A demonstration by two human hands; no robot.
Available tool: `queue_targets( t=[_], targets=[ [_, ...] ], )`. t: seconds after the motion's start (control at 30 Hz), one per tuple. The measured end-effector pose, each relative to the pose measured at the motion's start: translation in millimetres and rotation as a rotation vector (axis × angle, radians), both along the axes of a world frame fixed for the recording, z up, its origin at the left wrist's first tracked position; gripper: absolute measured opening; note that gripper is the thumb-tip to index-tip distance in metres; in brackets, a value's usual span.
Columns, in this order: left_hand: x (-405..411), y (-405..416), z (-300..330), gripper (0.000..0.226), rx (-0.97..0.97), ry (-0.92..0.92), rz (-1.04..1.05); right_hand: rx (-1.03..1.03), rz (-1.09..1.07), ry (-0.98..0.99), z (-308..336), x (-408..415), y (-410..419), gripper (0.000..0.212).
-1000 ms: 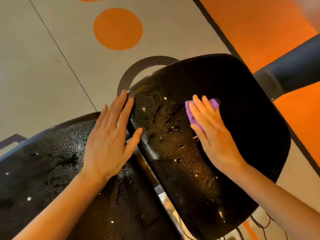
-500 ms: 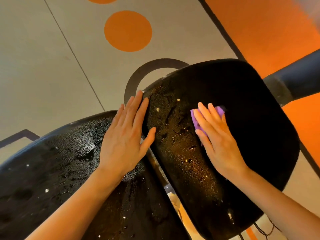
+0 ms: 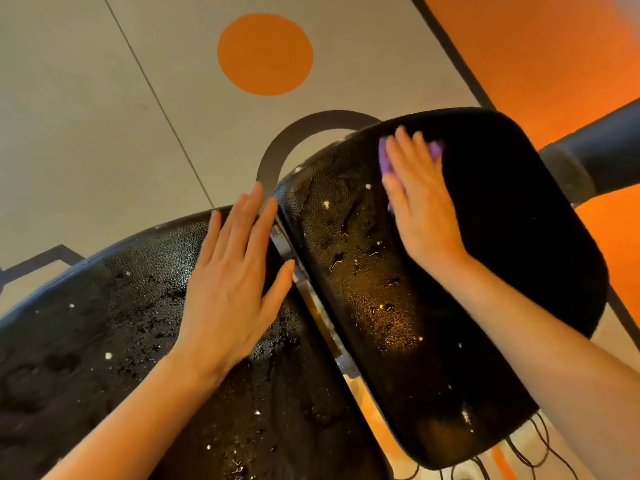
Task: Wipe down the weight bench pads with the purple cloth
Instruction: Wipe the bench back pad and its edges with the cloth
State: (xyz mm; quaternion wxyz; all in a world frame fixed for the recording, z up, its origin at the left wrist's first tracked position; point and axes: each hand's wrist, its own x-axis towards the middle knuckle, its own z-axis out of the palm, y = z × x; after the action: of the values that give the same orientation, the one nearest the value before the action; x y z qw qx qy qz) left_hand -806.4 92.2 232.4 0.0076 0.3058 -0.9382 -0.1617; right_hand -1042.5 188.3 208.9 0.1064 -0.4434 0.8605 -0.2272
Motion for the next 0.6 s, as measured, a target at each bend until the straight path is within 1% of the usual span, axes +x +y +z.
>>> queue_targets(
  t=[0.07, 0.1, 0.13, 0.2, 0.23, 0.27, 0.3, 0.33, 0.37, 0.4, 0.43, 0.47, 0.53, 0.57, 0.6],
  targets=[
    [15, 1, -1, 0.070, -0.008, -0.030, 0.039, -0.003, -0.186, 0.024, 0, -4, -30, 0.046],
    [19, 2, -3, 0.071, -0.014, -0.046, 0.052, 0.010, -0.227, 0.032, -1, 6, -34, 0.046],
    [22, 3, -4, 0.071, -0.016, -0.051, 0.063, 0.021, -0.172, 0.040, -1, 18, -32, 0.047],
    [22, 6, -7, 0.071, -0.018, -0.043, 0.079, 0.028, 0.112, 0.045, 2, 43, -14, 0.047],
    [21, 6, -8, 0.071, -0.020, -0.039, 0.084, 0.042, 0.256, 0.059, 3, 42, -4, 0.047],
    [21, 6, -8, 0.071, -0.020, -0.034, 0.084, 0.042, 0.325, 0.085, 4, 30, -1, 0.047],
    [21, 6, -8, 0.071, -0.021, -0.029, 0.082, 0.031, 0.281, 0.083, 4, 16, -4, 0.046],
    [22, 6, -8, 0.071, -0.027, -0.026, 0.080, 0.018, 0.128, 0.058, 2, 2, -10, 0.046],
    [22, 6, -8, 0.070, -0.037, -0.028, 0.079, 0.010, -0.069, 0.018, 3, -5, -18, 0.046],
    [21, 6, -8, 0.070, -0.048, -0.032, 0.076, 0.013, -0.219, 0.008, 3, -2, -25, 0.046],
    [21, 7, -8, 0.070, -0.055, -0.036, 0.076, 0.021, -0.264, 0.030, 4, 14, -33, 0.046],
    [20, 7, -8, 0.070, -0.061, -0.037, 0.078, 0.010, -0.196, 0.072, 4, 36, -39, 0.046],
    [19, 8, -8, 0.070, -0.068, -0.039, 0.081, -0.007, 0.151, 0.141, 3, 78, -40, 0.046],
    [20, 8, -8, 0.070, -0.065, -0.039, 0.082, -0.003, 0.315, 0.161, 4, 84, -35, 0.047],
    [20, 8, -8, 0.070, -0.057, -0.034, 0.084, -0.002, 0.409, 0.184, 4, 78, -31, 0.047]
  ],
)
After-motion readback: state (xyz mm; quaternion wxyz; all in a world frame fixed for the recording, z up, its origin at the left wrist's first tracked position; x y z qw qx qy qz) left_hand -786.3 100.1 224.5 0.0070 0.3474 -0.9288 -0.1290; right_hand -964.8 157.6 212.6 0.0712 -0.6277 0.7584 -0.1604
